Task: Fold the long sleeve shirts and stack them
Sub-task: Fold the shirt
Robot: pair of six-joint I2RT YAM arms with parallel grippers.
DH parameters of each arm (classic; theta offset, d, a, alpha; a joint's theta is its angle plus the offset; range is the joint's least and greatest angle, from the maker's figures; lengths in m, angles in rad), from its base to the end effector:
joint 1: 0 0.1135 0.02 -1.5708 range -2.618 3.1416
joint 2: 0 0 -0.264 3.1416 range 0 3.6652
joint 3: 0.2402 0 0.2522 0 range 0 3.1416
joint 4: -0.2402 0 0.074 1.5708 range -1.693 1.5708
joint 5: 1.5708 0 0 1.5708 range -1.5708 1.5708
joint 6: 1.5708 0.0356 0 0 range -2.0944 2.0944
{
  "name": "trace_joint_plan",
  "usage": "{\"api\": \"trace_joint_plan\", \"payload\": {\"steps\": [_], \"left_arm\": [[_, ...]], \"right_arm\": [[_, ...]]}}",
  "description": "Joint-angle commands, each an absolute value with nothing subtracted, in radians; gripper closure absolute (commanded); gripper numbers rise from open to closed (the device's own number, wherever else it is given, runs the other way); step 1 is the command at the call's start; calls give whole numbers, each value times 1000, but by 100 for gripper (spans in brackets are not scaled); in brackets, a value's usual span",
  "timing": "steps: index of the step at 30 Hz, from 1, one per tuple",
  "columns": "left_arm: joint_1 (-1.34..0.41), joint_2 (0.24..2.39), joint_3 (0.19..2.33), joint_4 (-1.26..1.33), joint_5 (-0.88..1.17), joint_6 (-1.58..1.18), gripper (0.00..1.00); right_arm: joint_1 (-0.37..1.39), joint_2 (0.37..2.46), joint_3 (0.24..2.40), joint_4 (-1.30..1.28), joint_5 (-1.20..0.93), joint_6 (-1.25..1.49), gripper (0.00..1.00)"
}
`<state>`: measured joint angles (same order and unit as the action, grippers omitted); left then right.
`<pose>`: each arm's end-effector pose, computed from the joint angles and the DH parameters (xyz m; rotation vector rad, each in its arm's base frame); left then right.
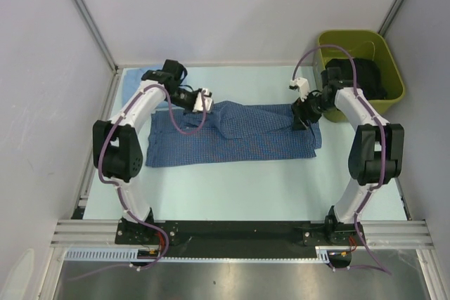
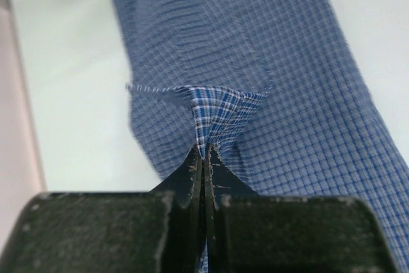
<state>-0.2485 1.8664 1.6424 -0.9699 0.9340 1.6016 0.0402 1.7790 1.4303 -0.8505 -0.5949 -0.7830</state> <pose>0.3653 -0.1222 0.2816 1.8941 1.1609 -0.6053 0.3618 0.0345 0.2481 -1.1473 2.2634 0.5508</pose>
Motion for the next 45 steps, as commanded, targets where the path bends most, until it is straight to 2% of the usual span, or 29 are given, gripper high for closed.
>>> {"api": "trace_joint_plan", "payload": {"steps": [1,8,17,21,24,25,27,28,30,32,33,36,40,44,45], "left_arm": [[-213,1838,1621,-1161,936,1868,100],[-149,1827,1654,-1233,1032,1801,100],[-109,1757,1619,-1261,1152,1684,100],[-92,1729,1546,-1264,1103,1750,100],[-71,1743,1505,-1250,1045,1814,100],[-66,1752,1502,-1249,1032,1827,100],[-58,1779,1497,-1227,991,1867,98],[-57,1787,1488,-1209,976,1871,94],[-54,1808,1476,-1137,927,1862,82],[-41,1822,1454,-1085,881,1858,76],[-35,1825,1448,-1075,870,1852,68],[-5,1810,1422,-1088,838,1865,62],[76,1750,1350,-1069,819,1856,59],[91,1697,1307,-956,804,1627,55],[89,1687,1284,-944,807,1602,51]], "right_arm": [[32,1813,1476,-900,-615,-693,29],[32,1832,1467,-896,-551,-692,31],[31,1830,1425,-867,-471,-710,44],[25,1825,1388,-858,-445,-727,47],[23,1822,1370,-841,-417,-729,56],[21,1824,1367,-835,-414,-723,63],[21,1835,1367,-825,-410,-710,69],[20,1844,1368,-818,-408,-697,74],[20,1865,1376,-816,-405,-683,78],[20,1874,1378,-807,-403,-669,84],[21,1882,1378,-802,-402,-663,85],[20,1891,1384,-804,-394,-650,86],[18,1869,1390,-844,-374,-666,85],[18,1818,1394,-839,-350,-655,81],[20,1810,1396,-828,-342,-634,80]]}}
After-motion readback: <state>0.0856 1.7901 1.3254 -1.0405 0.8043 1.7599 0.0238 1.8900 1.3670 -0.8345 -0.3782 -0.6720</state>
